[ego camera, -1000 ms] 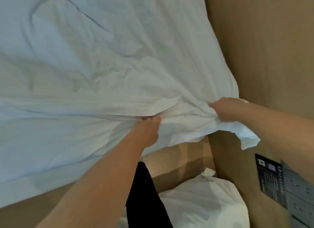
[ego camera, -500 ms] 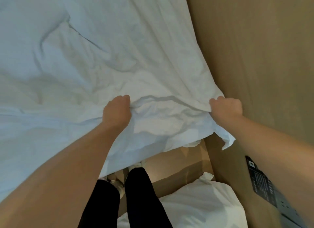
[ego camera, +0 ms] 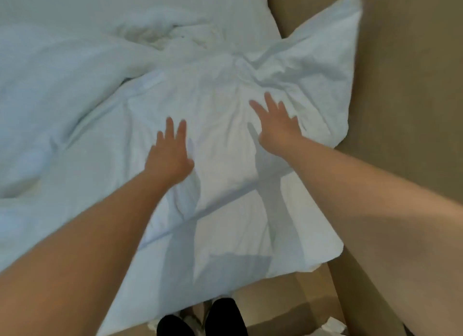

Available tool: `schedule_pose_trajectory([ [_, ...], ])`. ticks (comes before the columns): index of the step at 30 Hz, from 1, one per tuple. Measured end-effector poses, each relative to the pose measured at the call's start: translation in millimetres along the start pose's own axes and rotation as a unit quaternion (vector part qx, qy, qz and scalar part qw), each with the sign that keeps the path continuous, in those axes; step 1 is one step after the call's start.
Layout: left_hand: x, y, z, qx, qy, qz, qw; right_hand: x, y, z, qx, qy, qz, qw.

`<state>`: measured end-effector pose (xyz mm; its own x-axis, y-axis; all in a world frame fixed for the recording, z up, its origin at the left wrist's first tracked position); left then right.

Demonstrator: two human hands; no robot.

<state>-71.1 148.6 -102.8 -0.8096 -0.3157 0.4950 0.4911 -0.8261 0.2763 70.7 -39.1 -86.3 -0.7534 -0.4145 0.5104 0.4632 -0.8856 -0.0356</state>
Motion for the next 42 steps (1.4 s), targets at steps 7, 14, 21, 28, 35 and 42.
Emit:
schedule_pose_trajectory([
  [7,19,-10,-175,-0.12,-0.156,0.009,0.98,-8,32,-147,0.244,-0.029,0.031,0.969],
  [14,-9,8,-180,-0.198,-0.069,-0.117,0.971,-16,42,-155,0.281,-0.03,0.089,0.955],
  [21,81,22,-216,-0.154,-0.356,-0.193,0.901,138,72,-224,0.206,-0.298,0.082,0.929],
  [28,-47,41,-78,-0.038,-0.07,-0.18,0.98,-2,32,-101,0.086,-0.121,0.04,0.988],
  [35,-162,23,45,-0.081,0.105,-0.153,0.979,-125,17,11,-0.088,0.07,-0.036,0.993],
  [42,-308,-106,70,0.107,0.18,0.087,0.974,-306,-75,15,-0.405,0.023,-0.009,0.914],
])
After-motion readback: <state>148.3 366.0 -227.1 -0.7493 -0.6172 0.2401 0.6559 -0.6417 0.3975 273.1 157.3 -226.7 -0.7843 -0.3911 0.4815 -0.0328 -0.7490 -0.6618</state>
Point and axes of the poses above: each hand's wrist, its own x-axis away from the middle knuckle, its own z-axis out of the back of the hand, y = z × x, the point moved 9 cm from there along -x, towards the middle knuckle, and after that the axes turned 1 degree about x, right-handed, at the moved point
